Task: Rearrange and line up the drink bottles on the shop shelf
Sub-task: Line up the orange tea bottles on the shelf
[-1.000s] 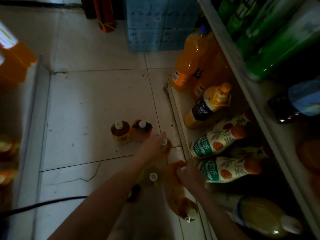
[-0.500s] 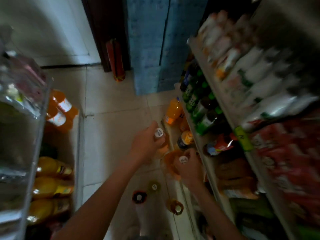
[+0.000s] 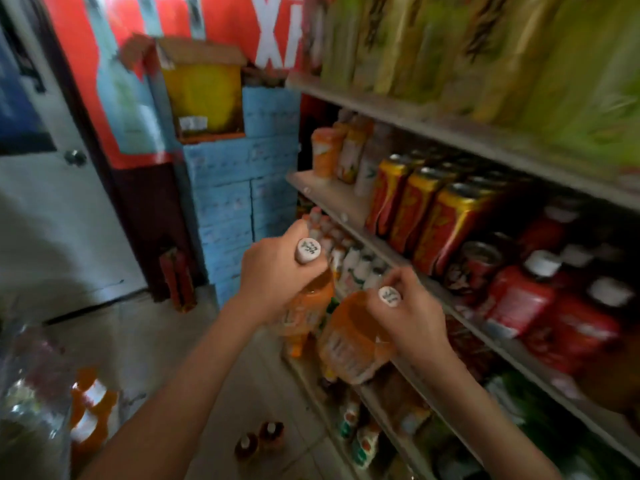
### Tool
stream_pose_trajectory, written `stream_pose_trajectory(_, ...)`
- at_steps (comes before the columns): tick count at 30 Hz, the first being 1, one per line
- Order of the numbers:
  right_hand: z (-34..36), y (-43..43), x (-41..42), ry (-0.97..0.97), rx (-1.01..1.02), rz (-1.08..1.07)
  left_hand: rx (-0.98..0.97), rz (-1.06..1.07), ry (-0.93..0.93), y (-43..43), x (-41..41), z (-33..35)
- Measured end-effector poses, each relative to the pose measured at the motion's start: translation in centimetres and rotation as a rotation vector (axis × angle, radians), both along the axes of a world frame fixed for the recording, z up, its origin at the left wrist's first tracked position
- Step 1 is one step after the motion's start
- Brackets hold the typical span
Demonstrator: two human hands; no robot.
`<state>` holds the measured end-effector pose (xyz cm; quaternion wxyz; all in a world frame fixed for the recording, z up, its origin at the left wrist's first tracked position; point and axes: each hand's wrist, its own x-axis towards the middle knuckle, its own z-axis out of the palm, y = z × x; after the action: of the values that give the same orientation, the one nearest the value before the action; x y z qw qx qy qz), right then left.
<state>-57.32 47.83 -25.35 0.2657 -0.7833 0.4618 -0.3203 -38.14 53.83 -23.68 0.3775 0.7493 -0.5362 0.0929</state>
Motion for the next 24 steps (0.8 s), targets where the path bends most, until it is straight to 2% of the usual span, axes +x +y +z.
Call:
stream_pose_trajectory(4, 7.5, 1.8, -4.2, -0.140, -0.163, -0.069, -0.201, -0.098, -0.110, 0.7, -3.6, 7.1)
stream_pose_trajectory(9, 16.0, 3.7, -10.8, -0.188, -0.293, -0.111, -0.446, -0.319, -0.016, 2.2, -8.8, 15.2)
stream_pose_trajectory(14, 23.4, 5.9, -18.4, -0.161, -0.335, -0.095, -0.509, -0.575, 0.023, 2.2, -15.8, 22.3)
stream_pose_trajectory(20, 30.2, 8.1, -25.3, -0.108, -0.302, -0.183, -0.585, -0.723, 0.100, 0.5, -22.9, 28.4)
stream_pose_trajectory(24, 34.1, 8.0, -29.0, -0.051, -0.353, -0.259, -0.616, -0.728, 0.122, -1.2, -27.0, 32.1)
